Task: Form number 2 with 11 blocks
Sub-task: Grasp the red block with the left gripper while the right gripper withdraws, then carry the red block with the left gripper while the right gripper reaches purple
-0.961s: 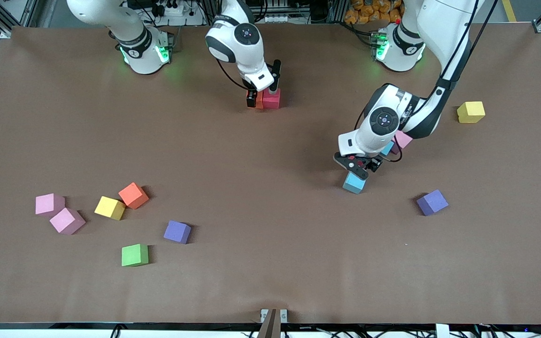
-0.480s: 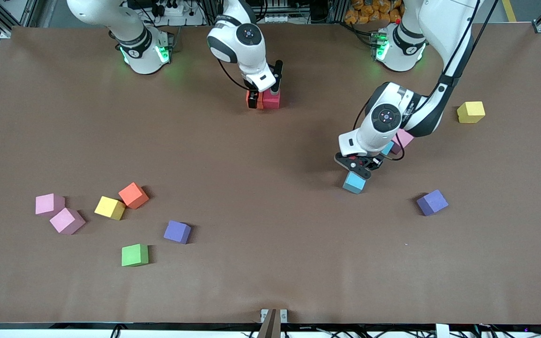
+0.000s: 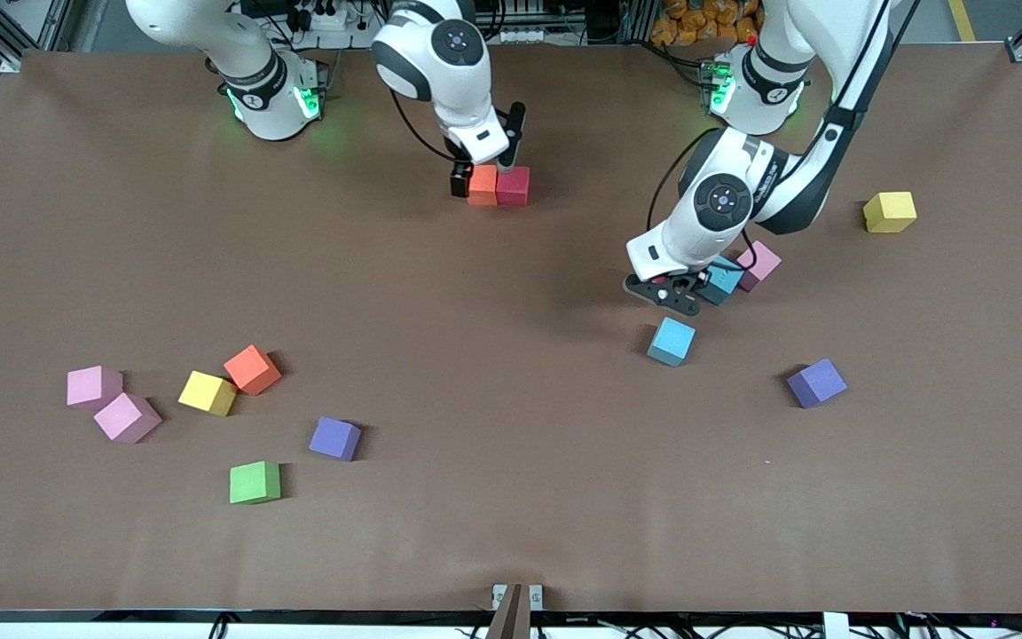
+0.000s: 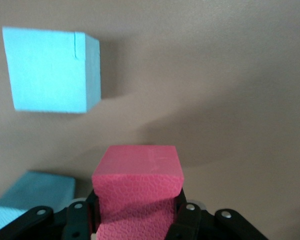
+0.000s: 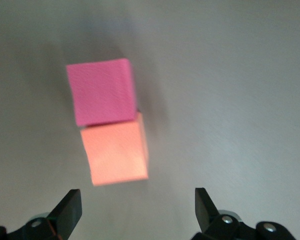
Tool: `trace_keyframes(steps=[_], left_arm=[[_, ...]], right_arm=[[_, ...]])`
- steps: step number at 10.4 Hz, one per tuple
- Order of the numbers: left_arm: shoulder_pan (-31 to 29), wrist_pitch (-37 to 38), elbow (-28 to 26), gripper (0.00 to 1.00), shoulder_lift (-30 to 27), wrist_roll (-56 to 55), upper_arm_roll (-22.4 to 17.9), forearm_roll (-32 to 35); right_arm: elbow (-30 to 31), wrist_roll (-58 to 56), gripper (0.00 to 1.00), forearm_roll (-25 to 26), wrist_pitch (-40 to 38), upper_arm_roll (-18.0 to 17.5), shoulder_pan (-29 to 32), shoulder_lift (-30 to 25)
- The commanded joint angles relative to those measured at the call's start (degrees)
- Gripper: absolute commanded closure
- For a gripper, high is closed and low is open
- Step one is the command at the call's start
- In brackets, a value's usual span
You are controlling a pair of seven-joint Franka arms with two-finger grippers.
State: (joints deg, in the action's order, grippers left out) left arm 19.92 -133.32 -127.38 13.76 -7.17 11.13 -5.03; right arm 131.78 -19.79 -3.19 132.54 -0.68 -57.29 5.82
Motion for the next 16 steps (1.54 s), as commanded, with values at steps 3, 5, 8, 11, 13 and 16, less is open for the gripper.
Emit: trace_keyframes(steps=[3, 5, 8, 11, 13, 16], left_arm=[[5.2, 0.96, -1.12, 0.5, -1.81, -30.01, 1.95, -4.1], [6.17, 0.78, -1.21, 0.51, -1.63, -44.44, 4.14, -5.59], [6.71, 0.17, -1.03, 0.49, -0.23, -68.77, 8.02, -5.78], [6.89, -4.93, -1.56, 0.51, 0.57, -90.36, 11.63, -4.46], [5.66, -4.93, -2.35, 0.52, 0.13, -95.37, 13.46, -4.46], [3.11, -5.11, -4.18, 0.52, -0.48, -102.32, 16.64, -4.46]], right_arm=[[-8.1, 0.89, 0.0, 0.11, -11.58, 3.75, 12.86, -3.63], [-15.02, 6.24, 0.0, 0.2, -14.48, 3.84, 22.09, -1.62], [-22.61, 6.52, 0.0, 0.03, -18.2, 3.84, 37.21, -0.11], [-32.7, 6.43, 0.0, -1.46, -18.63, 3.75, 46.46, 6.37], [-33.87, 6.43, 0.0, -2.78, -19.51, 3.66, 49.81, 7.01], [-33.96, 16.67, 0.0, -6.12, -19.6, 3.58, 49.3, 9.71]])
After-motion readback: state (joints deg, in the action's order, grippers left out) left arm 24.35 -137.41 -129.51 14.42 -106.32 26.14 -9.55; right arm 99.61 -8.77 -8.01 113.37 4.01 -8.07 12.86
